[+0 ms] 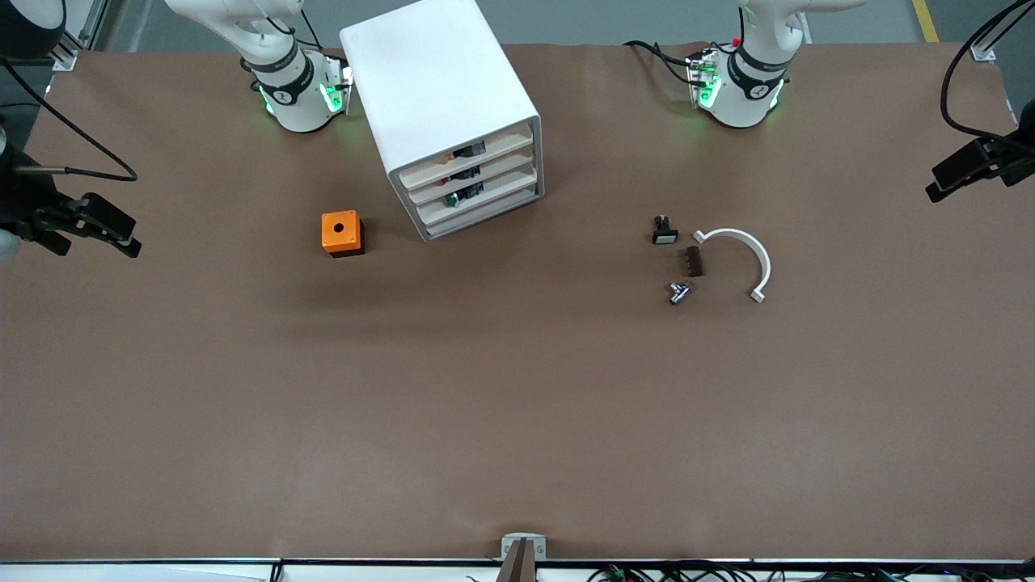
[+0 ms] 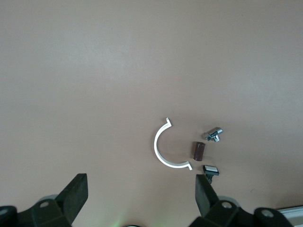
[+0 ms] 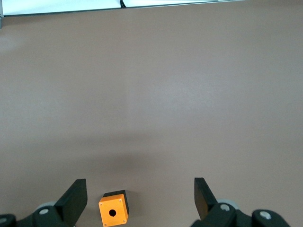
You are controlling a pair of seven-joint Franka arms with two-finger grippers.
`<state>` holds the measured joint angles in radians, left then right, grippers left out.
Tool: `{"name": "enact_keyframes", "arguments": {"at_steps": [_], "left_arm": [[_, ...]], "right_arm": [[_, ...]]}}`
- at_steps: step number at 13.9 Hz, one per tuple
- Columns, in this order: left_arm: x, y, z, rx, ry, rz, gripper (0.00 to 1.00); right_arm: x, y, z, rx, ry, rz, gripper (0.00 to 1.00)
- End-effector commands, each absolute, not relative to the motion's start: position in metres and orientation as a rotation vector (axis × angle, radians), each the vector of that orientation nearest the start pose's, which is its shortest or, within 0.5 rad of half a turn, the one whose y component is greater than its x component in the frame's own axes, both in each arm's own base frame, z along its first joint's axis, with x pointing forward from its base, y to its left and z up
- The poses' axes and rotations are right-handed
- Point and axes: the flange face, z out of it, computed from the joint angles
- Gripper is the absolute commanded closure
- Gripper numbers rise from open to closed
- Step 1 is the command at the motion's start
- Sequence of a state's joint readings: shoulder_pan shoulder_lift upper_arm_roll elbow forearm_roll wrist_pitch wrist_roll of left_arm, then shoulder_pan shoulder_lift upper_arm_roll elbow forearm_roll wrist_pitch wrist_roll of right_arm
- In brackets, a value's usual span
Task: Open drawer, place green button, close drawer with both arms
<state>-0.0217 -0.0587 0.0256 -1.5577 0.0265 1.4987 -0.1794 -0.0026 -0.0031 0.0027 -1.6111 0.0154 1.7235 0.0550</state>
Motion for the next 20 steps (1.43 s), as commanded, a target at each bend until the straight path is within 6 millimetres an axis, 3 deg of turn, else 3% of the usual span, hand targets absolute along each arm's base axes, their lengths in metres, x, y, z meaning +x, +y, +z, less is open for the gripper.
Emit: {"name": "enact_keyframes", "arguments": {"at_steps": [1, 5, 8, 11, 20], "left_arm": [[0.51, 0.007, 0.65, -3.106, -0.247, -0.032, 0.0], [0.504, 0.004, 0.644, -3.114, -0.237, -0.009, 0.0], [0.504, -0.019, 0.642, -3.104, -0.189, -0.006, 0.0], [0.503, -0.027, 0.642, -3.101, -0.194, -0.006, 0.0], [0.506, -0.032, 0.645, -3.104, -0.158, -0.015, 0.0]], "right_arm": [[0.564, 0.0, 0.623, -3.131, 0.079, -0.178, 0.0], [0.564, 0.0, 0.624, -3.133, 0.079, -0.18, 0.0], [0.564, 0.002, 0.624, -3.132, 0.077, -0.19, 0.0], [0.565, -0.001, 0.626, -3.161, 0.078, -0.205, 0.0], [0.567, -0.001, 0.625, -3.173, 0.073, -0.221, 0.0]]}}
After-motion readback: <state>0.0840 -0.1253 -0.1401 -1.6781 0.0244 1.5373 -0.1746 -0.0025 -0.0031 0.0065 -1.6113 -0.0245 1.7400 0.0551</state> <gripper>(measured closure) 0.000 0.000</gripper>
